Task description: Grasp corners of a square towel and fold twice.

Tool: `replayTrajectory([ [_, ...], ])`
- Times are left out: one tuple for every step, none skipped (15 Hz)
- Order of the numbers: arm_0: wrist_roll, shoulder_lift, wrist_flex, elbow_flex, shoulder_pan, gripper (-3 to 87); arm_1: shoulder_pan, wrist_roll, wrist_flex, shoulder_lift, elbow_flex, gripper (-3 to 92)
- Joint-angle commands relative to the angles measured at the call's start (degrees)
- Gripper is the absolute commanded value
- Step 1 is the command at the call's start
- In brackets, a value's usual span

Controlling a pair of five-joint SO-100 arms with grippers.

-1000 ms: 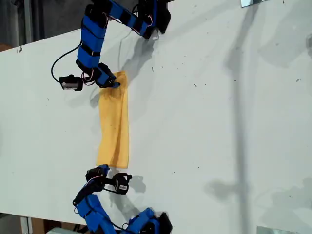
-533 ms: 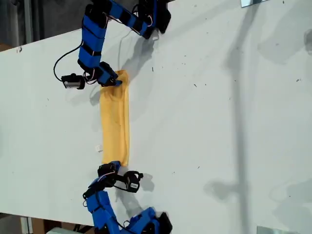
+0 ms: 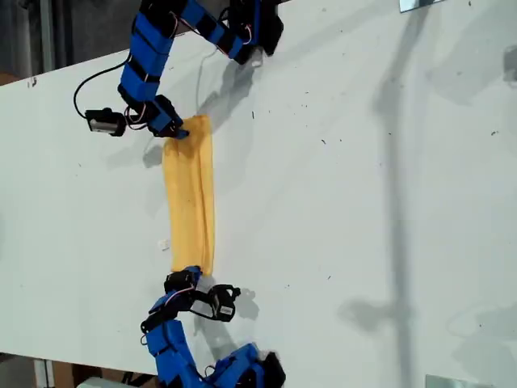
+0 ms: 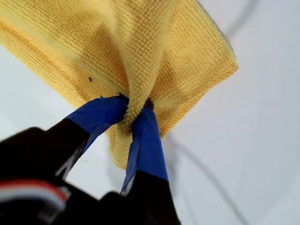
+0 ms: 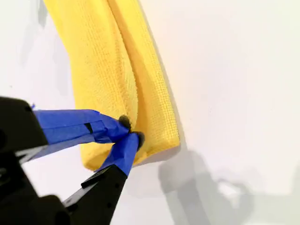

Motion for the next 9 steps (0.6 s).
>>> replayTrajectory([
  [-1.3,0.1,1.3,-0.4,-2.3,-0.5,-1.7,1.1,-0.9,1.0,0.5,-0.1],
  [-1.4,0.2,1.4,-0.4,-2.3,-0.5,-2.2,1.2,-0.9,1.0,0.9,-0.1],
  [-1.5,0.6,1.4,-0.4,-2.3,-0.4,-2.6,1.4,-0.9,1.0,1.0,-0.1],
  [-1.6,0.7,1.6,-0.4,-2.3,1.6,-2.7,1.8,-0.8,1.2,1.5,6.4],
  [-1.5,0.8,1.9,-0.8,-2.1,5.3,-2.8,1.8,-0.7,1.5,1.8,11.6],
  [-1.6,1.1,2.0,-0.9,-1.8,8.3,-2.1,3.2,-0.6,1.8,2.5,22.7],
  [-2.1,1.2,2.0,-0.9,-1.0,16.2,-1.4,3.7,-0.6,2.3,3.3,33.6],
  [-2.7,1.2,1.8,-0.6,0.9,21.2,-1.1,3.7,-0.8,2.7,3.9,36.7],
  [-4.0,1.1,1.7,-0.4,2.7,21.4,-1.1,3.7,-1.0,2.8,4.0,38.7],
])
